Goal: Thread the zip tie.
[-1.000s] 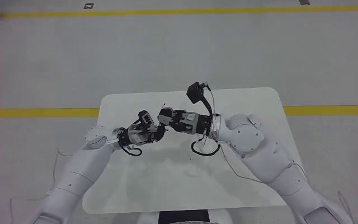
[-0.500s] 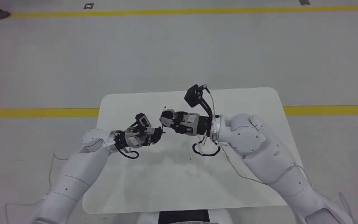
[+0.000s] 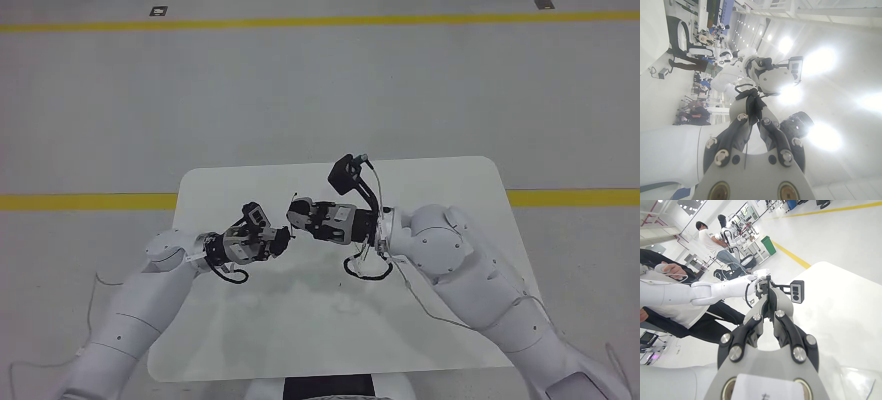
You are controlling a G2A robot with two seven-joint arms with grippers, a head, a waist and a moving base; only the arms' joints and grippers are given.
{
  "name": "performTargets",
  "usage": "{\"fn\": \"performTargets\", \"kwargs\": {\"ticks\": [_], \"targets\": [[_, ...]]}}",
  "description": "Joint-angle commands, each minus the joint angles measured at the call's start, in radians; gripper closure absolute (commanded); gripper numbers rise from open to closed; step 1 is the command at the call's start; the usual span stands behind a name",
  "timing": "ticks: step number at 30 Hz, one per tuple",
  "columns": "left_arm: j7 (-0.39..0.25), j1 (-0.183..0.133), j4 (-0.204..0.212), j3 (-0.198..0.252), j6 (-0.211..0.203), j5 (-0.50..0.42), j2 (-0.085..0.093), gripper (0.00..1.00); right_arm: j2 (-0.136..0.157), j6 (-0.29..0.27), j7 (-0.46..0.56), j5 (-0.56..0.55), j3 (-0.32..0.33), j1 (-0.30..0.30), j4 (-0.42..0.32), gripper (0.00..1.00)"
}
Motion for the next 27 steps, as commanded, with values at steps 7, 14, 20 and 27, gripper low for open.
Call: {"fn": "performTargets", "kwargs": {"ticks": [7,14,20,27], "targets": [[0.000,0.000,0.000,0.000,0.000,0.000,0.000,1.00,0.006,0.000,-0.002,0.001,0.008,-0.006,-0.007,1.00],[0.000,0.000,0.000,0.000,0.000,0.000,0.000,1.00,0.013,0.000,-0.003,-0.001,0.015,-0.014,-0.016,1.00],[0.000,0.000,0.000,0.000,0.000,0.000,0.000,1.00,0.016,0.000,-0.010,0.000,0.011,-0.013,-0.020,1.00],[0.000,0.000,0.000,0.000,0.000,0.000,0.000,1.00,0.017,0.000,-0.015,0.004,0.005,-0.006,-0.022,1.00]]}}
